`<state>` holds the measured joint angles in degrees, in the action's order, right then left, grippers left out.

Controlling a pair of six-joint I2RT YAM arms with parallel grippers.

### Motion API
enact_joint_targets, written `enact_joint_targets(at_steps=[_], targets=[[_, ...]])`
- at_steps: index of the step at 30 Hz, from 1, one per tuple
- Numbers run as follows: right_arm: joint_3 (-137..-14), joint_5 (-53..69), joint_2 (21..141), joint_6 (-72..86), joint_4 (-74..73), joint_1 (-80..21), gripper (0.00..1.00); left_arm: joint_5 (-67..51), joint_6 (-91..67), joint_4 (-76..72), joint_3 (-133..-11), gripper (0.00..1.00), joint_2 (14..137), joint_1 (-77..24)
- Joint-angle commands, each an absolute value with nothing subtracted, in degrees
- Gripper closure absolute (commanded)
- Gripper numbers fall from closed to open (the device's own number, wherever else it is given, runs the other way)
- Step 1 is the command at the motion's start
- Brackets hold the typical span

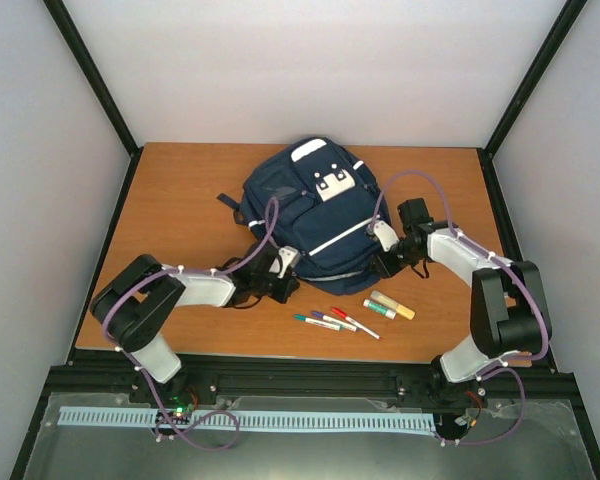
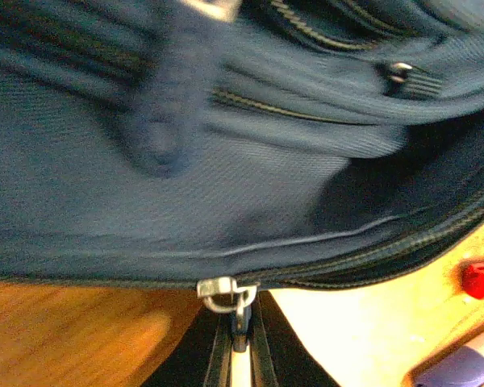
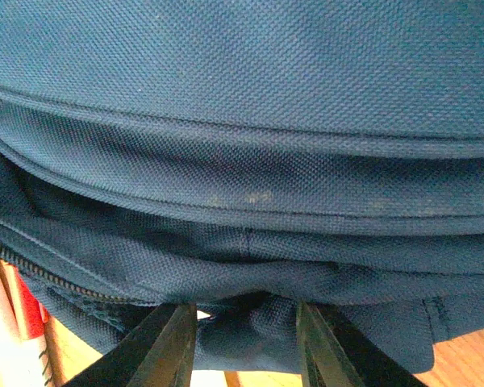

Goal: Pack the student bag
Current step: Zip the student bag at the center of the board.

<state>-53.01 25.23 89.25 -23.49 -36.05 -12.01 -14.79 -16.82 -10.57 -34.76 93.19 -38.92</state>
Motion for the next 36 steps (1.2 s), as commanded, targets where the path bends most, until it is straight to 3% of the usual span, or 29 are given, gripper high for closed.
enact_joint_targets(at_steps=[1, 17, 30, 34, 36], targets=[[-54.1, 25.2, 91.0, -23.1, -35.8, -12.7, 0.66, -16.9, -17.5, -6.8, -39.7, 0.99, 96.4, -43.7], [-54.6, 25.6, 91.8, -23.0, -36.4, -13.2, 0.66, -18.2, -17.6, -5.0, -54.4, 0.99, 105.3, -53.1], [-54.8, 22.5, 87.3, -23.1, -36.3, -13.1, 0.69, -22.3, -16.6, -1.3, -61.4, 0.99, 107.1, -53.7], [-53.0, 21.3, 78.3, -24.4, -36.5, -13.1, 0.66, -19.7, -12.9, 8.0, -61.4, 0.88, 102.7, -53.7], [-52.9, 21.4, 74.0, -25.8, -37.9, -13.1, 0.64, -17.0, -11.5, 11.1, -59.8, 0.77, 99.0, -53.7]])
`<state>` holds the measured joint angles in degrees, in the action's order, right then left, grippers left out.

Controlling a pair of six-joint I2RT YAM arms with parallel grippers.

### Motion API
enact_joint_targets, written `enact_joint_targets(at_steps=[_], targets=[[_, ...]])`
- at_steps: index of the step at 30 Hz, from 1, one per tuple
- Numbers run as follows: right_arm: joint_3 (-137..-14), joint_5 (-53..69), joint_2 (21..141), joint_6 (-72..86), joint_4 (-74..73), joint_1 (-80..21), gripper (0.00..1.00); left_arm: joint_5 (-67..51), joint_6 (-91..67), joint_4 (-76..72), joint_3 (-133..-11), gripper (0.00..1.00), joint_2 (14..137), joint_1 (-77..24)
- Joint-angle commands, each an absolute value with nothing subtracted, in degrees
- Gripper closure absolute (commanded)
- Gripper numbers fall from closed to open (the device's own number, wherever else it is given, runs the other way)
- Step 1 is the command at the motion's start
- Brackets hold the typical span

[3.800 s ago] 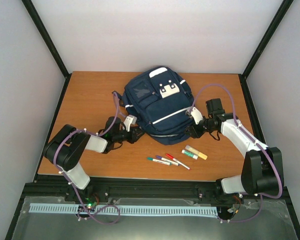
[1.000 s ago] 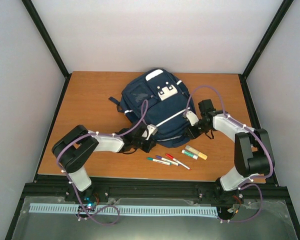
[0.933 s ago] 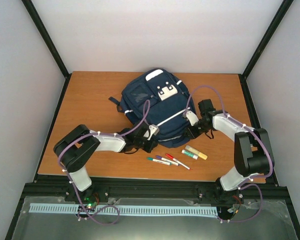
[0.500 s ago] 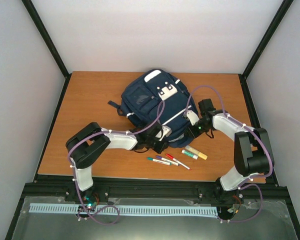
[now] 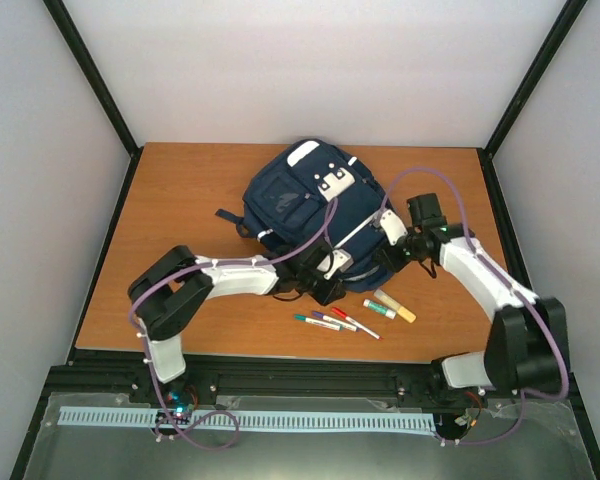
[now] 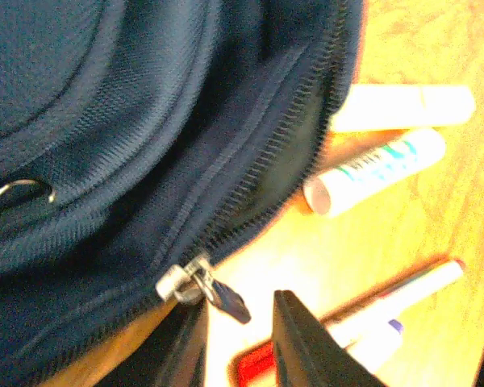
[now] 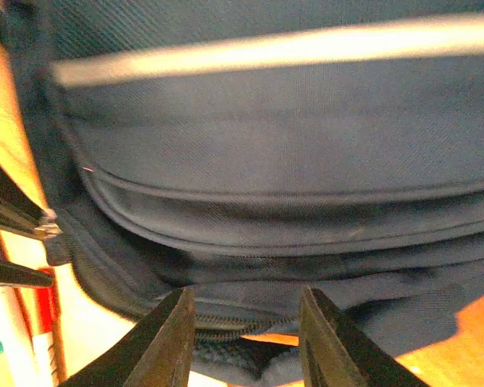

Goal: Pack the student bag
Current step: Zip the student bag at the center of the board.

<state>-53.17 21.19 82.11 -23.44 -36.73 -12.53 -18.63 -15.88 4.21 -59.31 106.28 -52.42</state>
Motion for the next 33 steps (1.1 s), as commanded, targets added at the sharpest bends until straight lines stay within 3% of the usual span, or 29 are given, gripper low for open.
enact_joint_targets(at_steps=[1, 4, 13, 21, 33], targets=[[-52.8, 21.4, 72.9, -26.7, -38.7, -13.1, 0.63, -15.9, -11.2, 12.3, -58.9, 0.7, 97.0, -53.7], [-52.4, 20.8, 68.3, -27.9, -41.0, -13.3, 0.62, -11.3, -11.3, 14.8, -56.9, 0.58, 91.9, -53.5], [-47.9, 15.5, 64.1, -30.4, -43.2, -21.8, 0.61, 5.7, -26.5, 17.8, -55.8, 0.34, 83.2, -45.1], [-42.2, 11.7, 68.5, -34.0, -38.4, -22.8, 0.64, 4.6, -39.9, 17.8, -55.4, 0.3, 85.3, -34.1], [-45.8, 4.7, 79.8, -32.8, -31.7, -19.0, 0.69, -4.8, -42.9, 3.5, -47.9, 0.36, 91.0, -32.7]])
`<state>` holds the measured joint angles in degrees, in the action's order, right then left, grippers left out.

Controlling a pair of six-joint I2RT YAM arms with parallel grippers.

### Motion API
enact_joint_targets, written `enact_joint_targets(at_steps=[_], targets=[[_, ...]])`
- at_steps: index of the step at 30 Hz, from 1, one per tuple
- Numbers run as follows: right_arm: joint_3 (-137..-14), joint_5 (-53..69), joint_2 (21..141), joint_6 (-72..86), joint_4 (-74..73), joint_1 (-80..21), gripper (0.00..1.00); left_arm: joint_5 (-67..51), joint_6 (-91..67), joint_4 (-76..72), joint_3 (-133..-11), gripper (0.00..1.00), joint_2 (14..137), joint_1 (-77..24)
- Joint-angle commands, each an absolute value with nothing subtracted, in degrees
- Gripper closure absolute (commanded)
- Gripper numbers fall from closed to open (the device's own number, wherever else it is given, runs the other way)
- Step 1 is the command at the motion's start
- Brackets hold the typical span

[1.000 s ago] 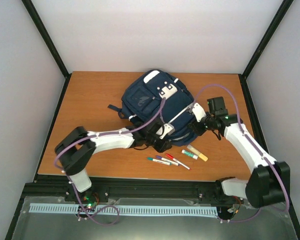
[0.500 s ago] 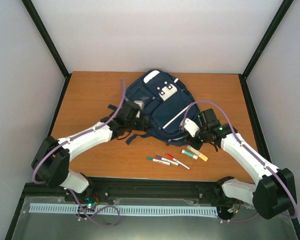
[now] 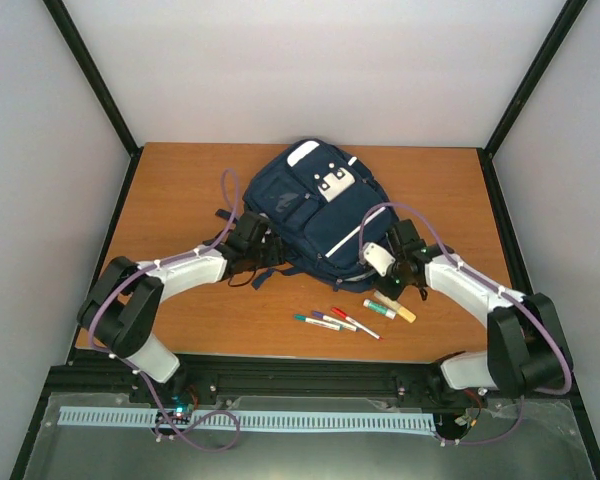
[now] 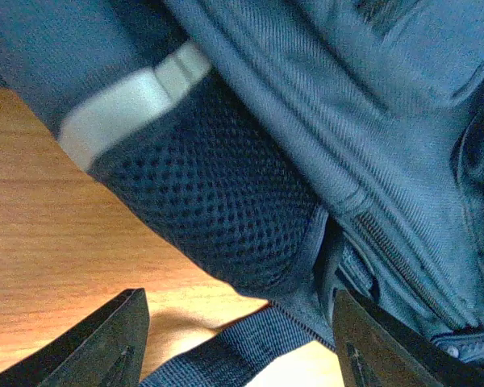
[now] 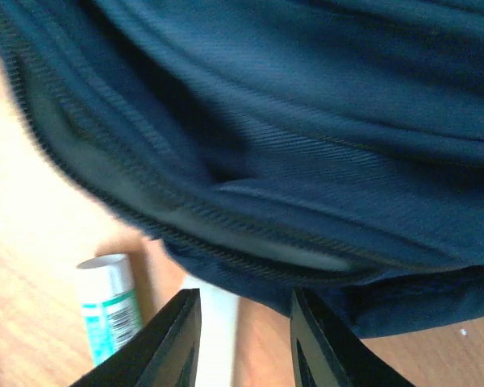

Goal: Pack the student bag
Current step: Zip the student bag at the center of the board.

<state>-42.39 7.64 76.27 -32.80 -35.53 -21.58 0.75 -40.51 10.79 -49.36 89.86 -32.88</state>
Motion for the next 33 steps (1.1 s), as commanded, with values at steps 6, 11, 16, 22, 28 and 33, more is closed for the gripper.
enact_joint_targets(at_steps=[6, 11, 16, 22, 28, 33], targets=[[-54.3, 4.9, 88.1, -31.3, -29.2, -14.0, 0.7, -7.9, -40.4, -1.0, -44.1, 0.37, 91.4, -34.0], [-58.4, 6.0, 93.3, -28.8, -28.2, -11.3, 0.71, -12.0, -39.7, -5.6, -43.3, 0.42, 93.0, -36.9], [-57.9, 5.2, 89.5, -26.3, -30.3, -10.1, 0.71, -10.6, -37.9, -5.6, -44.8, 0.42, 93.6, -41.2], [-53.7, 4.0, 77.8, -25.8, -35.0, -10.2, 0.61, -7.9, -37.3, -4.5, -44.2, 0.41, 91.9, -41.6], [-48.4, 7.7, 70.9, -26.8, -40.0, -15.9, 0.61, -6.4, -37.1, -3.7, -43.9, 0.4, 91.0, -41.7], [-46.0, 10.0, 70.8, -28.0, -40.3, -22.9, 0.62, -5.8, -37.7, -2.8, -43.5, 0.4, 90.2, -41.7]])
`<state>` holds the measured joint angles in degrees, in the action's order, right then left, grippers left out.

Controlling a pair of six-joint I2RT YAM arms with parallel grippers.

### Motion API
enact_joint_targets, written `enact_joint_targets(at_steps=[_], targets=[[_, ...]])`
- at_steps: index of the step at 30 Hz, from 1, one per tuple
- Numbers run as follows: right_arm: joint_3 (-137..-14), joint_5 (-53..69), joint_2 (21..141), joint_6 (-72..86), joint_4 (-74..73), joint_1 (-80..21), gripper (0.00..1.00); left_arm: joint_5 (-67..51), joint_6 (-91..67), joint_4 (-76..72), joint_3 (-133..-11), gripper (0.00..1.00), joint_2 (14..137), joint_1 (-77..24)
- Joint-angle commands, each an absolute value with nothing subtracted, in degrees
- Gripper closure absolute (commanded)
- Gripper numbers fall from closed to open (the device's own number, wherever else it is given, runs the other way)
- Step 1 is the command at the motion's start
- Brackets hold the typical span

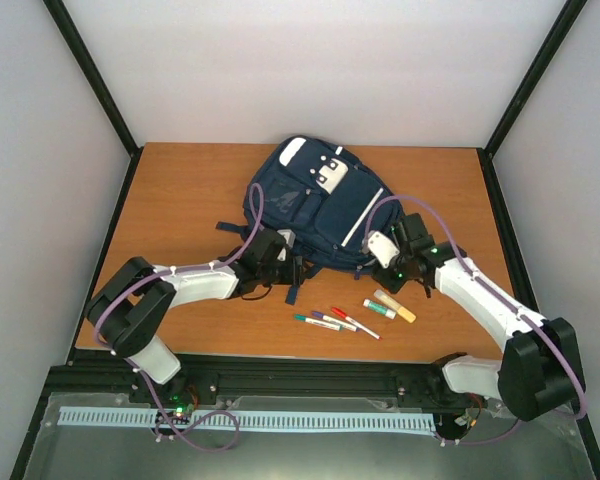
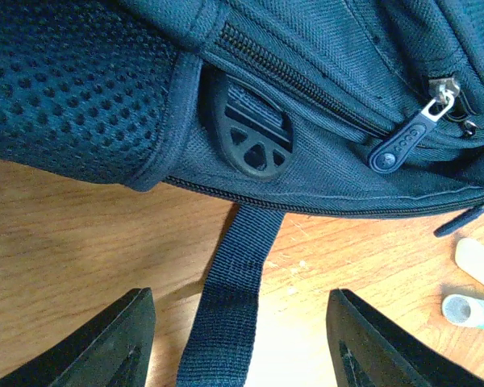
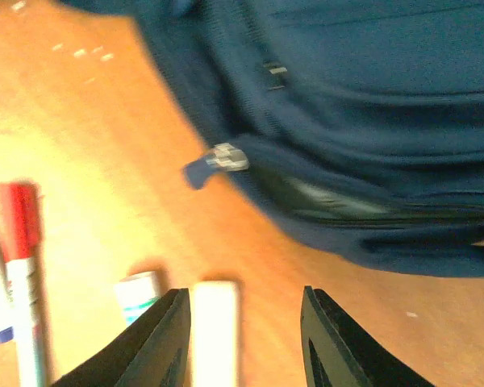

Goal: Pack the student bag
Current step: Zip the student bag at the center of the board.

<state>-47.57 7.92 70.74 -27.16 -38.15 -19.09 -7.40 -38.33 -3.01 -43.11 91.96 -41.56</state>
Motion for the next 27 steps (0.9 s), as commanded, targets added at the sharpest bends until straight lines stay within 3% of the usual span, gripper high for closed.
enact_joint_targets(at_steps=[1, 9, 19, 27], targets=[[-46.2, 10.2, 71.6, -27.9, -40.3, -23.5, 0.62, -5.5, -37.8, -2.4, -43.4, 0.4, 90.0, -41.7], [-49.1, 9.4, 80.0, -25.6, -35.8, -27.4, 0.63, -2.6, -37.9, 0.7, -42.4, 0.4, 86.4, -41.7], [-56.1, 8.4, 90.7, -20.1, -32.0, -27.5, 0.53, -1.1, -36.8, 3.1, -42.2, 0.39, 84.6, -41.6], [-57.3, 4.9, 95.9, -19.1, -31.5, -28.3, 0.53, -1.0, -36.6, 2.9, -41.8, 0.39, 85.2, -41.7]])
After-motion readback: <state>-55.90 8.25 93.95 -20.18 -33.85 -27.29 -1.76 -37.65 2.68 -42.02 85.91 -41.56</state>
